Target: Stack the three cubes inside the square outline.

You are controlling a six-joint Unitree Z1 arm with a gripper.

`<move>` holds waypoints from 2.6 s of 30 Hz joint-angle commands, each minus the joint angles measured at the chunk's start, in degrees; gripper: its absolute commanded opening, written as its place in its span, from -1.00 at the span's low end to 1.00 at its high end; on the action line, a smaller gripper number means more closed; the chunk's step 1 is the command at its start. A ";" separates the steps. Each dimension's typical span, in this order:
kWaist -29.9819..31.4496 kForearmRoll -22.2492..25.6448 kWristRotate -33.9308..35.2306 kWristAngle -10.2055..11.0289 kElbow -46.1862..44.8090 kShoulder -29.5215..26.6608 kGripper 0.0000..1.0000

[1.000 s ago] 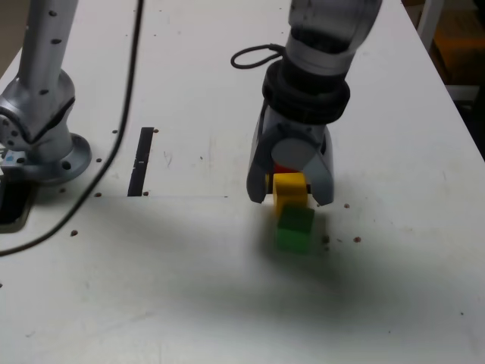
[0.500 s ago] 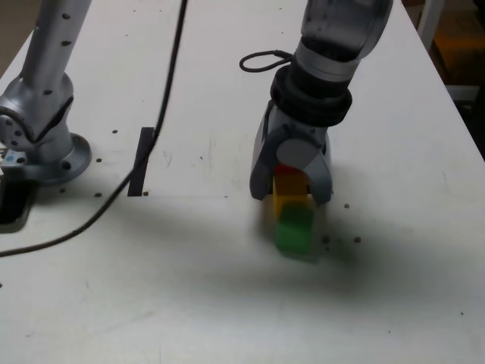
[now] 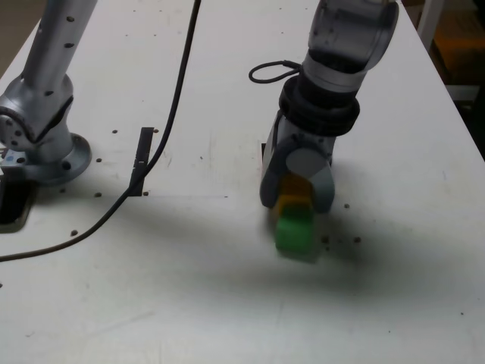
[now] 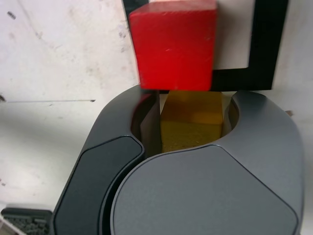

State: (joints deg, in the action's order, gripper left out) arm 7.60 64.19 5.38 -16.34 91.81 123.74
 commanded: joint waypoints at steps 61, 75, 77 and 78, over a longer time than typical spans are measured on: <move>-5.84 7.91 -4.46 6.49 1.57 -5.89 -0.08; -5.94 7.73 -4.42 6.62 0.89 -6.07 0.40; -5.99 7.86 -4.20 6.93 0.80 -6.35 0.41; -6.01 7.98 -4.02 7.20 0.85 -6.57 0.41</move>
State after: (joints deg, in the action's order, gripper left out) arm 1.80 71.97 1.13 -9.44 92.65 117.79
